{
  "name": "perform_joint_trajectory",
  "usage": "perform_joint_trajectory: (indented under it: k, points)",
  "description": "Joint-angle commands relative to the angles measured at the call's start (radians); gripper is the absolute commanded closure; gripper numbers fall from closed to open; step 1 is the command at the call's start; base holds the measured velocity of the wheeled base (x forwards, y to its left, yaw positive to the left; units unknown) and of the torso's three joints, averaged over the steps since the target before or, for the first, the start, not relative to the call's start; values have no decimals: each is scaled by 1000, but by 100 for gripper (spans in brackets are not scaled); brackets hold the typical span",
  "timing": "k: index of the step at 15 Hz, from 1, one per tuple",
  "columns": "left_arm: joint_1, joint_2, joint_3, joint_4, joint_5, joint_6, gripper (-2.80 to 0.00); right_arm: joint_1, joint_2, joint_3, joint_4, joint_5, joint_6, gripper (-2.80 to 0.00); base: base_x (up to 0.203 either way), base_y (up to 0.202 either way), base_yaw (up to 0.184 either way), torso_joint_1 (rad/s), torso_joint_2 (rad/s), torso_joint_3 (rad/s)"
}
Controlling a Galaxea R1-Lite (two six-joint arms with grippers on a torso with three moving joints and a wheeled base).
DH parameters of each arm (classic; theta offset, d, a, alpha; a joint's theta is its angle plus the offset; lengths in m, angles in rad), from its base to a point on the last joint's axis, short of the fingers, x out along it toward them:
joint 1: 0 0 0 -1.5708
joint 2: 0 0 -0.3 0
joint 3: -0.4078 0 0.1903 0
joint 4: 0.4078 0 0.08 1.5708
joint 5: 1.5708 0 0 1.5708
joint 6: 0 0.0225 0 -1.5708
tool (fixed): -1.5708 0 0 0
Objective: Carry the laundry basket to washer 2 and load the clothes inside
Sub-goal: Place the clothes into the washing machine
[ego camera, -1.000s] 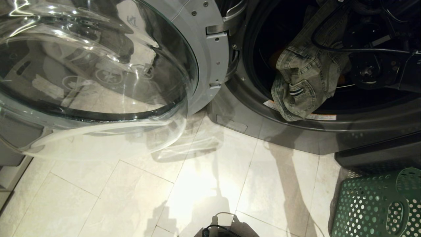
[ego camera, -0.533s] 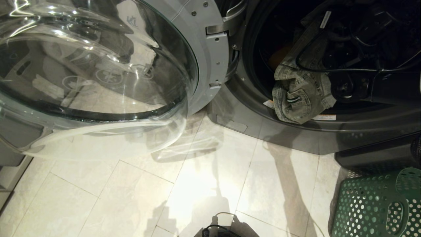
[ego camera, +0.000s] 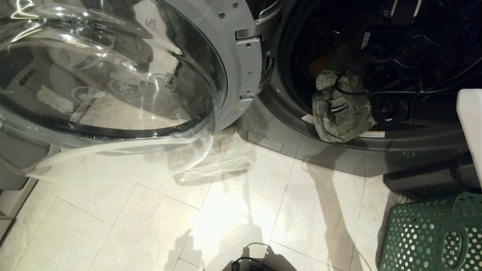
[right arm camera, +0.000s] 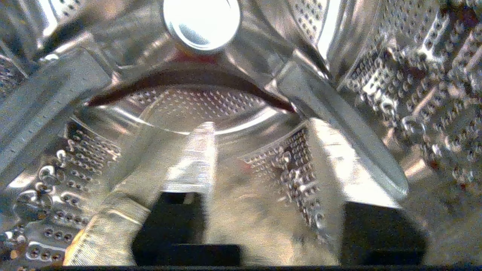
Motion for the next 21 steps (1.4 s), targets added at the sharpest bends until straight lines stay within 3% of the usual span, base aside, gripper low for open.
perform_joint_trajectory:
  k: [1, 4, 7, 9, 12, 14, 16, 19, 20, 21]
  points:
    - [1, 2, 0, 0, 0, 0, 0, 1, -16, -1, -6, 22, -6, -280, 0, 0, 0, 0, 0, 0]
    - [1, 2, -1, 0, 0, 0, 0, 2, -35, 2, -6, 27, -8, -280, 0, 0, 0, 0, 0, 0]
    - [1, 2, 0, 0, 0, 0, 0, 27, -106, 42, 11, 89, -8, -280, 0, 0, 0, 0, 0, 0]
    - [1, 2, 0, 0, 0, 0, 0, 66, -236, 183, 103, 98, 23, -280, 0, 0, 0, 0, 0, 0]
    - [1, 2, 0, 0, 0, 0, 0, 139, -487, 447, 459, 151, 174, -280, 0, 0, 0, 0, 0, 0]
    - [1, 2, 0, 0, 0, 0, 0, 166, -571, 587, 618, 173, 242, -280, 0, 0, 0, 0, 0, 0]
    - [1, 2, 0, 0, 0, 0, 0, 174, -591, 650, 655, 105, 260, -280, 0, 0, 0, 0, 0, 0]
    - [1, 2, -1, 0, 0, 0, 0, 174, -600, 793, 648, 114, 279, -280, 0, 0, 0, 0, 0, 0]
    - [1, 2, 0, 0, 0, 0, 0, 175, -583, 809, 643, 118, 312, -130, 0, 0, 0, 0, 0, 0]
    - [1, 2, 0, 0, 0, 0, 0, 177, -569, 809, 630, 120, 340, 0, 0, 0, 0, 0, 0, 0]
